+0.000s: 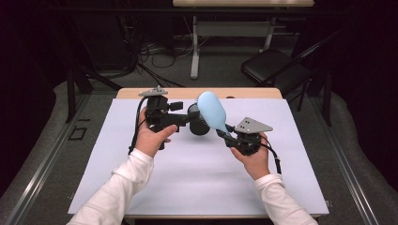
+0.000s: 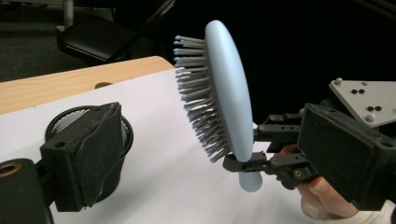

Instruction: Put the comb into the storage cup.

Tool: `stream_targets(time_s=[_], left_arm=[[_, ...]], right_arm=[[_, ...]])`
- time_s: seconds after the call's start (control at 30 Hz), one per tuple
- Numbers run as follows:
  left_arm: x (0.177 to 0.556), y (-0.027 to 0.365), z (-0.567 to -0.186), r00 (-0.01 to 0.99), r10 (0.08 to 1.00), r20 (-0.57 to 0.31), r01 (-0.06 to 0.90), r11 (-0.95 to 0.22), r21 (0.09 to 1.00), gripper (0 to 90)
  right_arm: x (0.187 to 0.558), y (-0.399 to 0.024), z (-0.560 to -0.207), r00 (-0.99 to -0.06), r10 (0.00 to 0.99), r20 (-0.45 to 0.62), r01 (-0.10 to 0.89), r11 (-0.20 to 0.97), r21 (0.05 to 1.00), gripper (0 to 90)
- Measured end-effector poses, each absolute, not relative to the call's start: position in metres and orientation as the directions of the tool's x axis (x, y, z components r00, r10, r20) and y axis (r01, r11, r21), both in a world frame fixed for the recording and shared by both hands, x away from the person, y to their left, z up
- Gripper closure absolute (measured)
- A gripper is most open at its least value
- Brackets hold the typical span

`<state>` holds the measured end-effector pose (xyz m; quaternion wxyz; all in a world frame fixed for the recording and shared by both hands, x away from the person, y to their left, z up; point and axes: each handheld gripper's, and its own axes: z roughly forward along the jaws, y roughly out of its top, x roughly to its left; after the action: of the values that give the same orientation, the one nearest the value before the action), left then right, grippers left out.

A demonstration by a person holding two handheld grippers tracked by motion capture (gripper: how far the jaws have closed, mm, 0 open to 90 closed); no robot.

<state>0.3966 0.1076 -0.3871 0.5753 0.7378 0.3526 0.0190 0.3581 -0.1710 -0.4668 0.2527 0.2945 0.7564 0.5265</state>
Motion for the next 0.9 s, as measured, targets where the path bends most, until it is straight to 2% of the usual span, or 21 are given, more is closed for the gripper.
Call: stream_targets(time_s=[0.9], left_arm=[[0.411, 0.073, -0.395, 0.739, 0.520, -0.429, 0.540, -0.076, 0.838, 10.4]], right_arm=[[0.355, -0.169, -0.466, -0.696, 0.714, -0.078, 0.159, 0.259, 0.953, 69.6]])
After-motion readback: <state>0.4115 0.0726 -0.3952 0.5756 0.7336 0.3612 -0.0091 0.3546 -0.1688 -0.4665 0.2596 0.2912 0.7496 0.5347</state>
